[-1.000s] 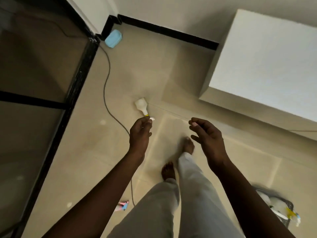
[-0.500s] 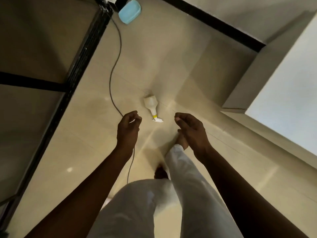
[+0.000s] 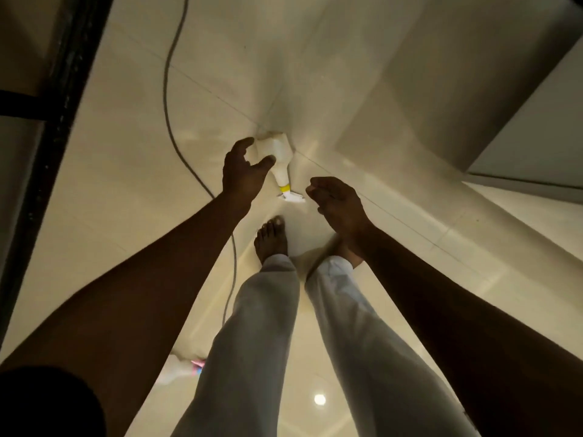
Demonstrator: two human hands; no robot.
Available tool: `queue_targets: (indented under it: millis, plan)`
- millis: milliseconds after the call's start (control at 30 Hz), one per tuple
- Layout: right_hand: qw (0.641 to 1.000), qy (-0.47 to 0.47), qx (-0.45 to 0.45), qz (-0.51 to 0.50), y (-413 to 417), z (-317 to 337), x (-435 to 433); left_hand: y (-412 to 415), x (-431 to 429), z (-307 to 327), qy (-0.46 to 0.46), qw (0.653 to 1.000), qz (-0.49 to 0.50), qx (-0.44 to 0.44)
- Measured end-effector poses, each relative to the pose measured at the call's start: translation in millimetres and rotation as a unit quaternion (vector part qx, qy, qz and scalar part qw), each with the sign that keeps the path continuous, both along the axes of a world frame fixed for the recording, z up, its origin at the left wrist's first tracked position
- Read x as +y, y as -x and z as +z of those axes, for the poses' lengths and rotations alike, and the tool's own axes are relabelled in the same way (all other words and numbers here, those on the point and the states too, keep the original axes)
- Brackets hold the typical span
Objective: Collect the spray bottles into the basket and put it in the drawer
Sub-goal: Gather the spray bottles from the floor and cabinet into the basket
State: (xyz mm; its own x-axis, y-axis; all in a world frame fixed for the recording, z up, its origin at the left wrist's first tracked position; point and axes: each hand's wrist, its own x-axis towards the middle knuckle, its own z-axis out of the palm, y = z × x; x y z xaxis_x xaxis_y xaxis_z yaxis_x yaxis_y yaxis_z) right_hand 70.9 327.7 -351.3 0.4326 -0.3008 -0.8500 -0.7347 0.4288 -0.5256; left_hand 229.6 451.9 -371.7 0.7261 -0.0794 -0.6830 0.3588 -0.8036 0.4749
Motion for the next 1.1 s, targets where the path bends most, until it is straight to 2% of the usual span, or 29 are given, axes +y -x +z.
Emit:
queue_targets:
  millis: [300, 500, 600, 700, 800, 867, 1000, 1100]
  plan:
    - [0.999, 0.001, 0.015, 0.035, -23, -87, 15, -14, -31, -119, -0.037, 0.999, -0.025, -0.004]
    - [1.0, -0.007, 0.015, 0.01, -31, -94, 13, -15, -32, -130, -0.012, 0.999, -0.024, -0.032]
    - [1.0, 0.005, 0.008, 0.011, -35, -77, 8, -21, -34, -105, 0.023, 0.999, 0.006, -0.022]
    - [0.998, 0.036, 0.005, 0.045, -34, -48, 2, -26, -34, -66, 0.065, 0.997, 0.023, 0.027]
    - [0.989, 0.092, 0.002, 0.12, -26, -7, -4, -27, -32, -15, 0.083, 0.993, -0.003, 0.083]
    - [0.987, 0.095, -0.001, 0.127, -21, 25, -9, -26, -34, 18, 0.091, 0.989, -0.024, 0.114]
    - [0.998, 0.026, -0.015, 0.051, -7, 96, -16, -20, -39, 87, 0.111, 0.976, -0.039, 0.182]
    - [0.992, -0.1, -0.024, -0.074, 11, 149, -18, -17, -46, 137, 0.122, 0.962, -0.077, 0.23]
